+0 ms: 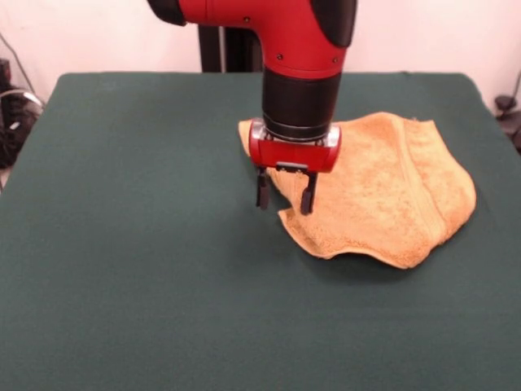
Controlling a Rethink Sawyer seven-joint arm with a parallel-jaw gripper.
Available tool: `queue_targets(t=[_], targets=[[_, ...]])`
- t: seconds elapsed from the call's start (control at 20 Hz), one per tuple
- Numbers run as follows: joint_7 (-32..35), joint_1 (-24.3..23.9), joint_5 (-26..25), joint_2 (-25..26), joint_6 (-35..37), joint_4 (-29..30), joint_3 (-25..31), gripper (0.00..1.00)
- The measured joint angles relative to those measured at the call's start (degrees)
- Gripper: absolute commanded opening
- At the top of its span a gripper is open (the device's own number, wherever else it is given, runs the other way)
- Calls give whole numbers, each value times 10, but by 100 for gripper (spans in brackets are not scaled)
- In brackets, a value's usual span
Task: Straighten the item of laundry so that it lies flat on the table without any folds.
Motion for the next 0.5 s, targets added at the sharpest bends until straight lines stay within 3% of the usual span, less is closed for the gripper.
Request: queue_targets(t=[0.5], targets=[[0, -70, -7, -56, 0, 20, 23, 100]])
